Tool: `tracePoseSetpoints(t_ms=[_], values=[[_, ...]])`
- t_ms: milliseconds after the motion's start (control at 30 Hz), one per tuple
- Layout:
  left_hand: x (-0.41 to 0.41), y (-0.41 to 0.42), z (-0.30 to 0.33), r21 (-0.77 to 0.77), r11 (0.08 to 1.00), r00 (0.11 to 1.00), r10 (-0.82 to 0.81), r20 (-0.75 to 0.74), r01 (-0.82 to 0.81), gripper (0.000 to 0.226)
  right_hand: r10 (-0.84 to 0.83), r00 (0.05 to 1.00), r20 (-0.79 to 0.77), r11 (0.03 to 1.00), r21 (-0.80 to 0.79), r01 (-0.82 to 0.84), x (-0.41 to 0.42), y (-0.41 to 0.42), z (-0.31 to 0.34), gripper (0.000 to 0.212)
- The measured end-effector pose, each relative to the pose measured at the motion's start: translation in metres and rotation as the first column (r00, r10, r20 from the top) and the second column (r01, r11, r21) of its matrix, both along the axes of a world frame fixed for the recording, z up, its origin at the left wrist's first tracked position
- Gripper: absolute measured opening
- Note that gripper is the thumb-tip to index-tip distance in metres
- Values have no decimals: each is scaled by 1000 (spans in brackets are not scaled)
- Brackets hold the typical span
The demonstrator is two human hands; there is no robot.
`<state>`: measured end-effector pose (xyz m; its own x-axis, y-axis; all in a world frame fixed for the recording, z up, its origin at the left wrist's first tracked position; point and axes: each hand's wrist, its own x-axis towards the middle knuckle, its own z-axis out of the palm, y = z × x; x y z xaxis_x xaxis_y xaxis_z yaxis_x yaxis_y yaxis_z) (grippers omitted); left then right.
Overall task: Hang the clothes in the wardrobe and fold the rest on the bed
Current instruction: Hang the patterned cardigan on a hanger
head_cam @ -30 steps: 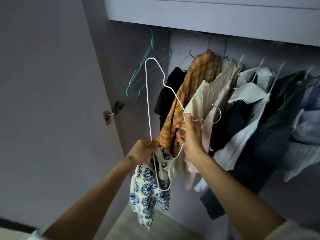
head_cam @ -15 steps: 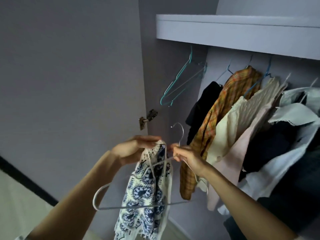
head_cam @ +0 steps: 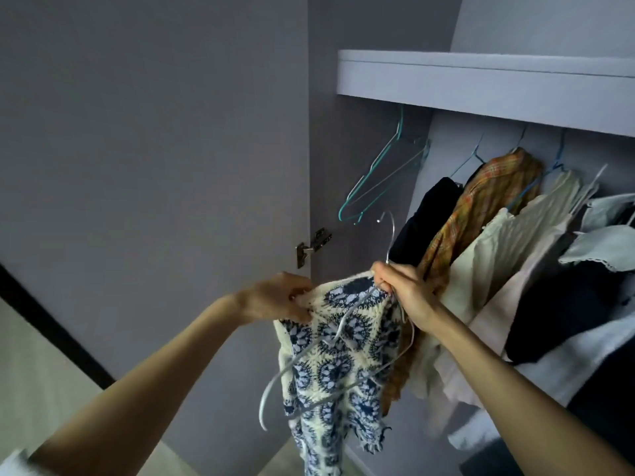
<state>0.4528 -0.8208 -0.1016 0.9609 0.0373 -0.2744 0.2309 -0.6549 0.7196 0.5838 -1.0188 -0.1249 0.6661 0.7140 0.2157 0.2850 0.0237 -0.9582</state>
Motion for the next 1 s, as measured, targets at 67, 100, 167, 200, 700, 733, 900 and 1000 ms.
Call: tracePoseSetpoints(t_ms=[67,100,167,200,700,733,900,1000], values=[[6,1,-13,194,980,999,32,30,-37,11,18,998,52,1000,-23,-17,2,2,10,37],[8,3,-20,225,971,997,68,39,-75,10,0,999,52,1000,-12,0,4,1,14,37],[8,12,-33,330,928,985,162,62,-174,13,-70,997,36,997,27,69,14,-6,21,41],[7,17,-39,389,893,974,211,78,-225,16,-106,994,33,994,34,105,19,-11,25,42],[9,22,-26,585,592,833,394,389,-554,24,-286,708,646,766,-289,574,27,-17,22,44],[8,21,-24,589,586,831,379,408,-557,22,-295,681,670,750,-279,599,28,-17,20,43],[14,21,-9,381,661,749,455,482,-647,18,-293,636,714,717,-276,640,32,-12,12,42],[21,8,0,253,720,731,488,477,-646,17,-294,607,738,722,-245,648,28,-5,7,36]])
